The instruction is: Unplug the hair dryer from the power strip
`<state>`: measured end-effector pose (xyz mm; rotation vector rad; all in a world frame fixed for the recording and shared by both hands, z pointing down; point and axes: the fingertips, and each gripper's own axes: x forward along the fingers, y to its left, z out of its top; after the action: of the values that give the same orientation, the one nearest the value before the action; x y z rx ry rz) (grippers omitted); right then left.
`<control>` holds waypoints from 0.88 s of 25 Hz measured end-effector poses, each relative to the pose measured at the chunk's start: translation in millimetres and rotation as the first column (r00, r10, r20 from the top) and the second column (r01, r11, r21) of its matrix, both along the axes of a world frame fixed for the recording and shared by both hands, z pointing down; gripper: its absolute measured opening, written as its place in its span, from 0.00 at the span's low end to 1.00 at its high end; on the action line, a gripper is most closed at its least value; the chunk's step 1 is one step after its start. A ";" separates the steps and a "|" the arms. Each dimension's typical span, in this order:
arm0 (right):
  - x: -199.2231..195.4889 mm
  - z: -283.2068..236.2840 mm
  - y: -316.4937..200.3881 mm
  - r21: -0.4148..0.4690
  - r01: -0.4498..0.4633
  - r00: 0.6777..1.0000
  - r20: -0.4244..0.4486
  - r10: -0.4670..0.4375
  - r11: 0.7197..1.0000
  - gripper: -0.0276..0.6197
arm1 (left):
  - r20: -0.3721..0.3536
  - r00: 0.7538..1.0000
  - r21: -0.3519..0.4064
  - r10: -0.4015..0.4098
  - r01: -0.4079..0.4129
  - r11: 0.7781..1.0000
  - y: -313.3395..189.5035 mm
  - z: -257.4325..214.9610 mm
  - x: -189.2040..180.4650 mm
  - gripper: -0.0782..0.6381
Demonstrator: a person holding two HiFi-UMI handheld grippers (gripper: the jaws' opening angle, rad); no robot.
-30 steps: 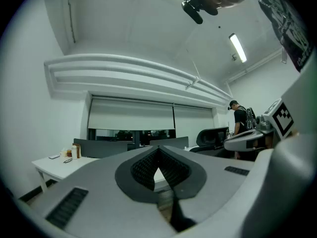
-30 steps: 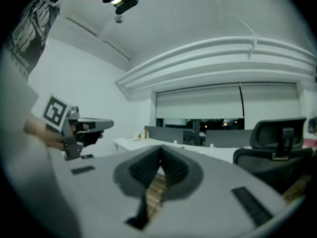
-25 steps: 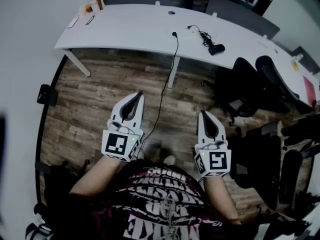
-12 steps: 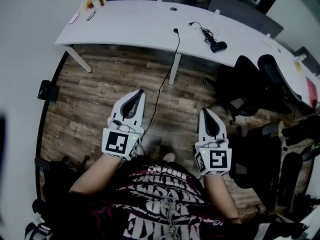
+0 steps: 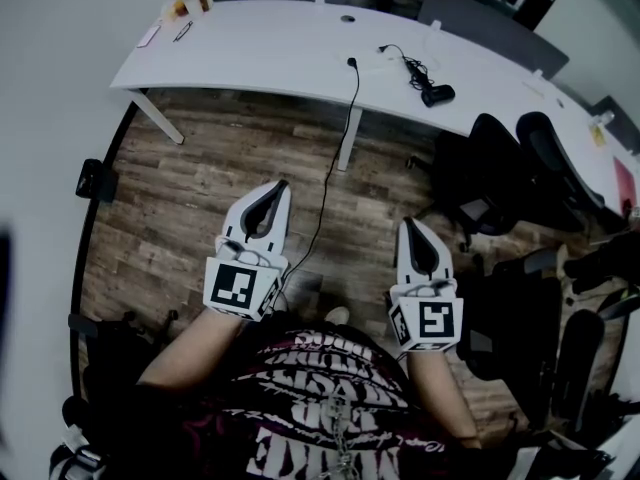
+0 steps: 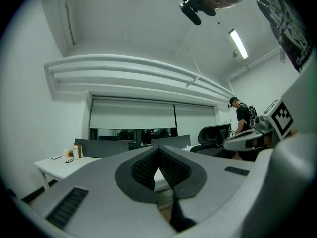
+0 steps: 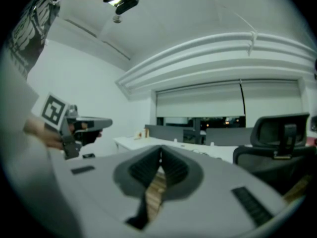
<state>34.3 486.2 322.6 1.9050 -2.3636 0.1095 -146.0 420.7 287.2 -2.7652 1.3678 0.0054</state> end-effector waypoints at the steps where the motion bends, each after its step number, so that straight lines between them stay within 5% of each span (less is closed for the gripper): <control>1: 0.2 0.6 -0.4 -0.001 0.001 1.000 0.000 -0.001 1.000 0.09 | 0.001 1.000 0.000 0.000 0.000 1.000 -0.5 0.5 0.2 0.15; 22: 46.1 20.5 -3.4 -0.043 0.037 0.999 0.037 -0.035 0.998 0.09 | 0.043 0.994 0.014 -0.104 0.104 0.995 -16.7 6.1 9.3 0.15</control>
<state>80.4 482.7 343.1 1.8560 -2.3965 0.1937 -136.7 404.0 293.3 -2.6641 1.4934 -0.0513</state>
